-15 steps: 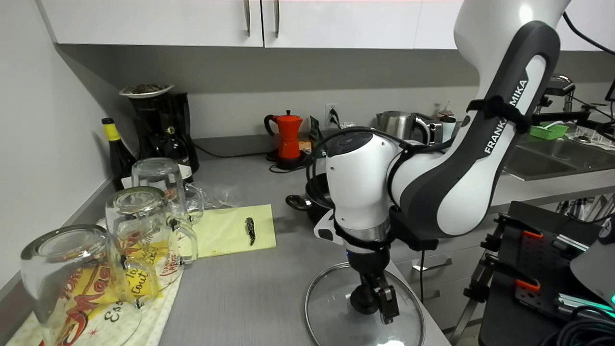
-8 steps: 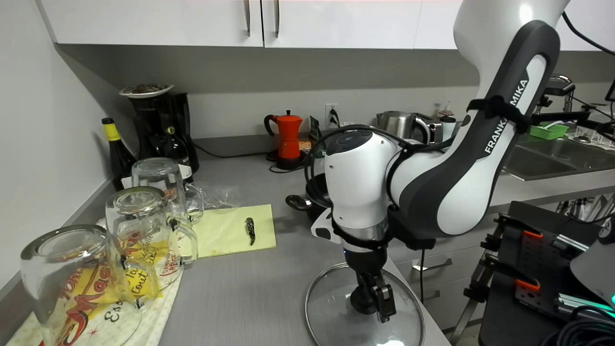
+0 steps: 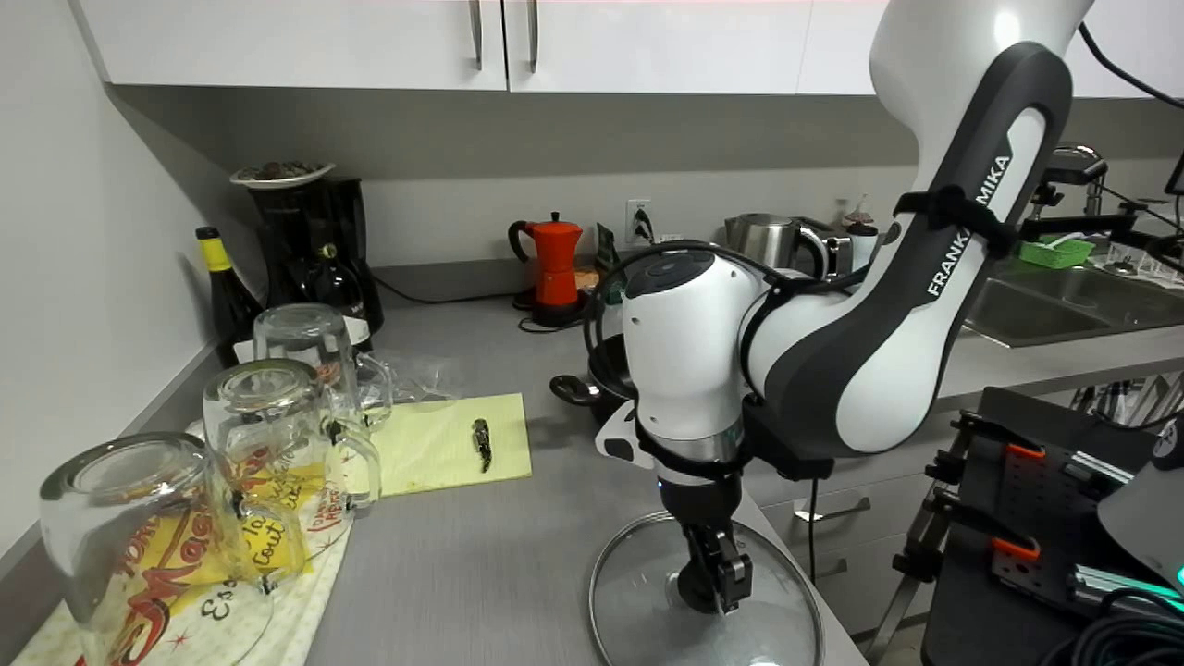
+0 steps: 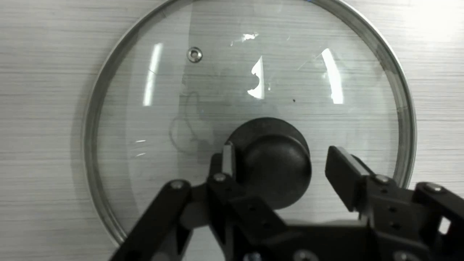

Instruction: Place the lid on the pot

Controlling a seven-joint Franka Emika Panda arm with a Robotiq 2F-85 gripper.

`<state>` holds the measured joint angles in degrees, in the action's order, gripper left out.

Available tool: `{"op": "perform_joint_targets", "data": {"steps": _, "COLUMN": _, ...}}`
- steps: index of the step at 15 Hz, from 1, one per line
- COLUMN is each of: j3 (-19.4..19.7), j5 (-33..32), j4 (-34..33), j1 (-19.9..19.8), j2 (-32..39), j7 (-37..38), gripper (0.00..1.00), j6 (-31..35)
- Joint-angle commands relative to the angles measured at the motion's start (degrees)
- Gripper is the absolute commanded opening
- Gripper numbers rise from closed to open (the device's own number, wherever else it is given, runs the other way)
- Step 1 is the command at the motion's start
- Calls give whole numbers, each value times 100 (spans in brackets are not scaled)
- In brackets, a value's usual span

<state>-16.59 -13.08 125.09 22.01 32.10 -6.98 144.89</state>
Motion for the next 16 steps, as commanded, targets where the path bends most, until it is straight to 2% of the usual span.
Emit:
{"op": "perform_joint_targets", "data": {"steps": 1, "j3": 43, "j5": -89, "j4": -69, "j1": 31, "j2": 74, "j7": -108, "gripper": 34, "j6": 110}}
{"op": "perform_joint_targets", "data": {"steps": 2, "j3": 41, "j5": -87, "j4": -70, "j1": 29, "j2": 63, "j7": -109, "gripper": 27, "j6": 111}}
{"op": "perform_joint_targets", "data": {"steps": 3, "j3": 42, "j5": -86, "j4": -69, "j1": 31, "j2": 54, "j7": -102, "gripper": 25, "j6": 118}}
{"op": "perform_joint_targets", "data": {"steps": 6, "j3": 60, "j5": -104, "j4": -9, "j1": 110, "j2": -64, "j7": 49, "gripper": 25, "j6": 99}}
{"op": "perform_joint_targets", "data": {"steps": 16, "j3": 2, "j5": -67, "j4": 312, "j1": 543, "j2": -1356, "j7": 1037, "gripper": 25, "j6": -467}}
